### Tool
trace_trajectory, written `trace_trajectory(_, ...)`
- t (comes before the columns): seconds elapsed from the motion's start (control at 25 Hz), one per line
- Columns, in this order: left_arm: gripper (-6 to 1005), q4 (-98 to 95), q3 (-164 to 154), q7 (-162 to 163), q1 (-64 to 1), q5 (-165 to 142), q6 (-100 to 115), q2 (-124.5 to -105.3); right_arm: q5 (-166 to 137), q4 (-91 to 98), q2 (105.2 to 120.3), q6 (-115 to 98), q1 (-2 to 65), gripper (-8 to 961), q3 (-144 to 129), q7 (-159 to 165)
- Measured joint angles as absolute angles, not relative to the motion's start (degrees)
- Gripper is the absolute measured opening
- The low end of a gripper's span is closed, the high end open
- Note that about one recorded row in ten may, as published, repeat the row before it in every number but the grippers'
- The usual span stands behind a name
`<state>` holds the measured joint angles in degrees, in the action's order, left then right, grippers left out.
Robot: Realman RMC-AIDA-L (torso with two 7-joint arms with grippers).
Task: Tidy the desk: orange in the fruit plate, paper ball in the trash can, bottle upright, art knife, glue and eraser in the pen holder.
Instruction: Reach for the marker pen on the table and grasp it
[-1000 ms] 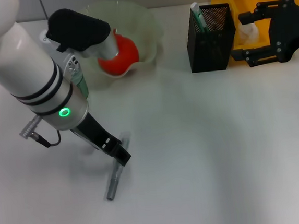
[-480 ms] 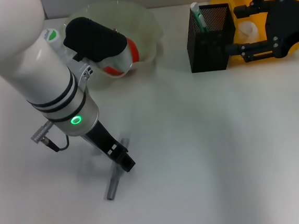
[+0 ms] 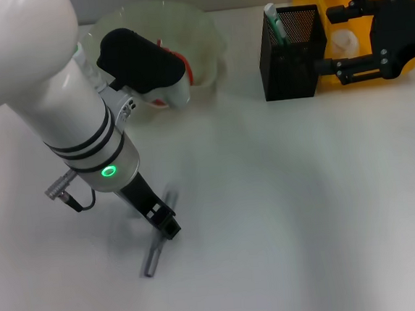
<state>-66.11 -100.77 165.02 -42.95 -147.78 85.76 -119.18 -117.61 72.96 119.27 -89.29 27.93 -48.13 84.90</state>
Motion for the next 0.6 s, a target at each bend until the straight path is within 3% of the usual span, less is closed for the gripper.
trace_trajectory(0.44,471,-66.40,-104.98,165.04,-42.99,-148.10,85.39,-119.18,-116.88,73.86,119.34,-89.52,27.14,771,-48.00,85.08)
trace_trajectory(0.6,446,-67.02,-106.03,165.05,-42.93,-148.83,85.20,-119.18,-116.87,74.59,119.36,-89.39,26.61,771,-48.17,85.35)
